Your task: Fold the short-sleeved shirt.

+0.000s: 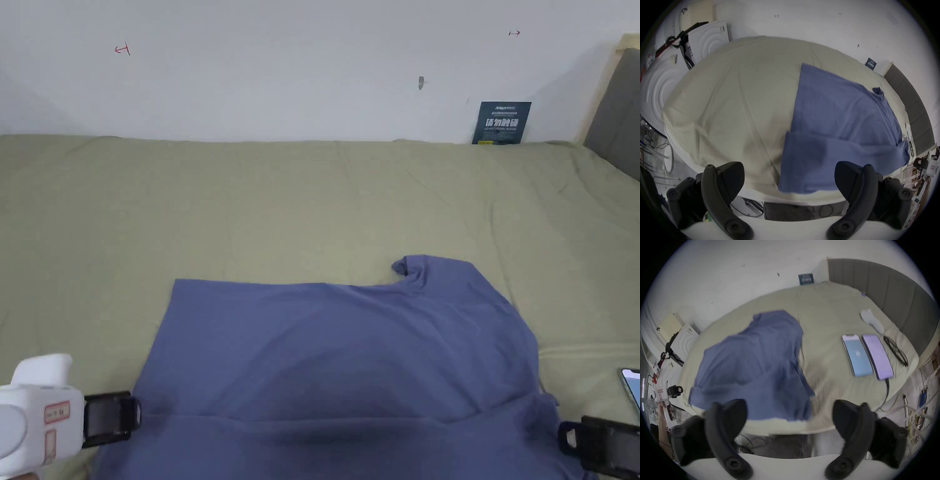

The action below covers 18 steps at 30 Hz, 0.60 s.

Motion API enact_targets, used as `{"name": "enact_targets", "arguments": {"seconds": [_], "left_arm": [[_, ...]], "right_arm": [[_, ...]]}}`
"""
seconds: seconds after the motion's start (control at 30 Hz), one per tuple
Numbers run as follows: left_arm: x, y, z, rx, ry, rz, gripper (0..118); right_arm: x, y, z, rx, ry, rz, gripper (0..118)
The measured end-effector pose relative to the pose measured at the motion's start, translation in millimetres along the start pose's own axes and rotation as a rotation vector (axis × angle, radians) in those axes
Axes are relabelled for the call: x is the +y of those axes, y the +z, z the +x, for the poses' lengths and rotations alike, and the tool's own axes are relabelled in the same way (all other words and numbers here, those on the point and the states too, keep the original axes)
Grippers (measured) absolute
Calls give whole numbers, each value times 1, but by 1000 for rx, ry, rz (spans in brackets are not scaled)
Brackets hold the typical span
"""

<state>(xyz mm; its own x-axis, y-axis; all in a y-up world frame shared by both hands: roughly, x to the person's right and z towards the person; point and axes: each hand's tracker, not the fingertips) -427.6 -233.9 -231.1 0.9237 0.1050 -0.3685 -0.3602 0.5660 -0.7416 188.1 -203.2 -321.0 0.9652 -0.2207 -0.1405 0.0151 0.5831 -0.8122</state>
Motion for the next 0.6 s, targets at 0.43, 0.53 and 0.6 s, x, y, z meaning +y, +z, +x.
{"name": "enact_targets", "arguments": {"seconds": [0.43, 0.53, 0.6], "left_arm": [[161, -141, 43, -32, -15, -6, 21], [193, -191, 33, 4, 14, -72, 115], [210, -220, 30, 9, 0, -44, 114]], "right_arm": [[148, -126, -24, -62, 108, -13, 0], [163, -151, -17, -76, 130, -31, 0], [169, -164, -13, -87, 152, -41, 0]]}}
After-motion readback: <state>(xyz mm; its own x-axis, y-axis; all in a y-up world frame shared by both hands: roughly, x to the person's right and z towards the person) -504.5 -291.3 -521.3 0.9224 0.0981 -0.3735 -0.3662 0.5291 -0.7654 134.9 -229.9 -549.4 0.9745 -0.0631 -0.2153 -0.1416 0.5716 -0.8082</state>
